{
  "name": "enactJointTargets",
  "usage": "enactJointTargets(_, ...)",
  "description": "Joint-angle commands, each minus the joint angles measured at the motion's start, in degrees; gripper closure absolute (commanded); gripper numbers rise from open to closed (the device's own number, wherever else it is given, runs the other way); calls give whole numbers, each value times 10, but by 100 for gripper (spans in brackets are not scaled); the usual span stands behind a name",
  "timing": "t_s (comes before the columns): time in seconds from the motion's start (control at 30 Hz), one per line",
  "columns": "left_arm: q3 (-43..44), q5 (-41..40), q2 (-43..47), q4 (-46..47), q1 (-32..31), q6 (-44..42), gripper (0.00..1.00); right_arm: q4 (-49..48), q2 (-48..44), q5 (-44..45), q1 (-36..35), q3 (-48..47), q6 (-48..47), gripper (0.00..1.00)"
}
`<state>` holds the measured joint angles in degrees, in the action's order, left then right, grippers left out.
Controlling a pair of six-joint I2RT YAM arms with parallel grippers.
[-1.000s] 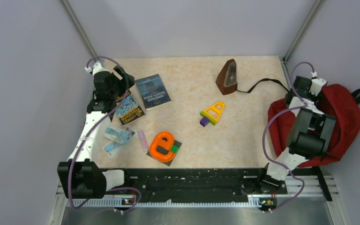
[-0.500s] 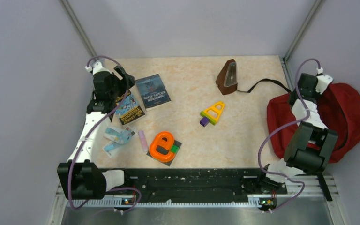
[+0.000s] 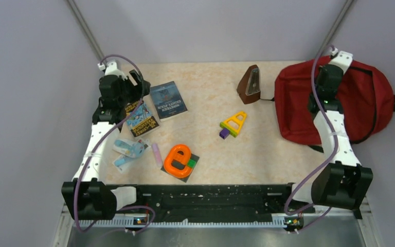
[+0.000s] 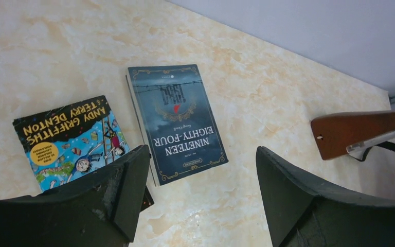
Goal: Pack the student bag
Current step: Pick up the student bag at the corner of the board, then place the student bag at the center of the board.
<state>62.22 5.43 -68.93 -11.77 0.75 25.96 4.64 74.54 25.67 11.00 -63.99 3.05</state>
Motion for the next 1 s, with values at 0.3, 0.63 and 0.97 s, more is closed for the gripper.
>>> enactJointTargets(0.3, 74, 134, -21, -26, -39, -50, 21, -34, -67, -49, -263, -112, -68, 100)
enactJointTargets(0.63, 146, 173, -33, -1, -63, 57, 20, -43, -42, 13, -488, -148, -153, 100)
enactJointTargets(0.97, 178, 226, -60, 84, -62, 224, 18, -71, -12, -62, -574, -125, -199, 100)
